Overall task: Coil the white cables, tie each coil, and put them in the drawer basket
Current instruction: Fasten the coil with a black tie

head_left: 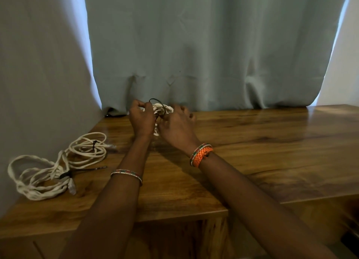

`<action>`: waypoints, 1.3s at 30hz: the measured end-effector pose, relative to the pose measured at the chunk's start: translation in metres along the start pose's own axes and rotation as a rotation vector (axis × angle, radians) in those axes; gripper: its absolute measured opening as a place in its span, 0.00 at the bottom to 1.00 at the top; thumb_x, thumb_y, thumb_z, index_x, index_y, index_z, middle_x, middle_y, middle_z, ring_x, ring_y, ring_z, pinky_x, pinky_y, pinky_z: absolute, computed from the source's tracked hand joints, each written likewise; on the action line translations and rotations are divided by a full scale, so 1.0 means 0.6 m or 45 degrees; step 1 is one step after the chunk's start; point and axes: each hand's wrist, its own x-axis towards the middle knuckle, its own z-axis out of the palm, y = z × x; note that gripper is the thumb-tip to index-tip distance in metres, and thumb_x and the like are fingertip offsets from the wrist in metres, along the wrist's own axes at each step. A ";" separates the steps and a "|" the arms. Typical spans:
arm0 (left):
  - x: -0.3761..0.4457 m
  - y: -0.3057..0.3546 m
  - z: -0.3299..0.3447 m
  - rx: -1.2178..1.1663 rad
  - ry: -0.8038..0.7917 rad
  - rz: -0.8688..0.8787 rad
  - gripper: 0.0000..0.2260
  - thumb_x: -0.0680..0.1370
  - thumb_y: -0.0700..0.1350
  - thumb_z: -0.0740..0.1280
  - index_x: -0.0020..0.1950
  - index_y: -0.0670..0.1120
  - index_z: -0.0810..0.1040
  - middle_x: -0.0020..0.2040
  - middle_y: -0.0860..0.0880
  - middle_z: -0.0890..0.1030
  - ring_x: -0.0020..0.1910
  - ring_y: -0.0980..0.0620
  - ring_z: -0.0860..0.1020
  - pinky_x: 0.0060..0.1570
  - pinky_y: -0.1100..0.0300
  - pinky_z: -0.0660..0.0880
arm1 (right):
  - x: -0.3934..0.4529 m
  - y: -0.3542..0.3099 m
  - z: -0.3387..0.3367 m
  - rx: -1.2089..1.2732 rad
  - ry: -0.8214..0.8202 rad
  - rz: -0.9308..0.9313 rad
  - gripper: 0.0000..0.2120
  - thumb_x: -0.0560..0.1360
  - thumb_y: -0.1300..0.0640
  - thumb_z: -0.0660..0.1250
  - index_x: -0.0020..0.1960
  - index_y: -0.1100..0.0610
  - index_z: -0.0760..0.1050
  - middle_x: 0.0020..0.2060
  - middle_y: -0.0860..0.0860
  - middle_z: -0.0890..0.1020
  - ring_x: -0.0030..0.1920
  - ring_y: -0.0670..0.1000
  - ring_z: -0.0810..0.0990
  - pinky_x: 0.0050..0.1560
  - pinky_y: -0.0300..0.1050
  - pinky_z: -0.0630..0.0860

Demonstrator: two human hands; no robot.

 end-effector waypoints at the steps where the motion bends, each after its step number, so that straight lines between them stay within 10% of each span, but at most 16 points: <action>1: -0.002 0.002 0.002 -0.012 -0.021 0.010 0.14 0.75 0.36 0.62 0.33 0.50 0.66 0.31 0.53 0.70 0.31 0.59 0.68 0.30 0.67 0.65 | 0.000 -0.003 0.002 0.087 -0.043 0.052 0.14 0.77 0.52 0.61 0.55 0.57 0.79 0.65 0.55 0.70 0.68 0.58 0.62 0.65 0.59 0.60; 17: -0.031 0.007 0.021 0.072 -0.108 0.223 0.04 0.76 0.37 0.62 0.41 0.42 0.69 0.30 0.53 0.70 0.28 0.59 0.68 0.26 0.69 0.63 | 0.018 0.008 0.041 1.099 0.068 0.753 0.11 0.59 0.43 0.67 0.29 0.50 0.80 0.37 0.50 0.84 0.53 0.58 0.79 0.57 0.63 0.73; 22: -0.028 0.007 0.014 0.163 -0.052 0.263 0.05 0.75 0.37 0.62 0.40 0.42 0.69 0.29 0.53 0.70 0.27 0.58 0.68 0.25 0.70 0.62 | 0.007 -0.005 0.008 1.243 0.005 0.770 0.08 0.73 0.58 0.70 0.35 0.53 0.79 0.40 0.55 0.84 0.48 0.55 0.82 0.51 0.51 0.78; 27: -0.029 0.009 0.016 0.193 -0.074 0.320 0.04 0.76 0.38 0.62 0.41 0.42 0.69 0.29 0.51 0.71 0.27 0.56 0.69 0.28 0.61 0.64 | 0.008 -0.010 0.014 1.038 0.084 0.768 0.12 0.63 0.43 0.71 0.32 0.52 0.79 0.39 0.52 0.84 0.53 0.59 0.79 0.56 0.63 0.74; 33: 0.021 -0.007 -0.030 0.281 0.073 0.255 0.02 0.75 0.36 0.60 0.44 0.38 0.71 0.42 0.36 0.78 0.40 0.43 0.75 0.38 0.57 0.65 | -0.047 -0.030 -0.035 0.658 -0.020 0.323 0.07 0.71 0.49 0.69 0.37 0.51 0.77 0.65 0.47 0.72 0.69 0.49 0.61 0.65 0.54 0.55; 39: 0.019 -0.013 -0.031 0.304 -0.122 0.299 0.04 0.76 0.38 0.60 0.41 0.43 0.68 0.39 0.37 0.76 0.37 0.45 0.73 0.36 0.58 0.66 | -0.049 -0.042 -0.066 0.774 -0.036 0.033 0.18 0.75 0.59 0.61 0.28 0.53 0.63 0.27 0.47 0.68 0.30 0.43 0.66 0.34 0.39 0.63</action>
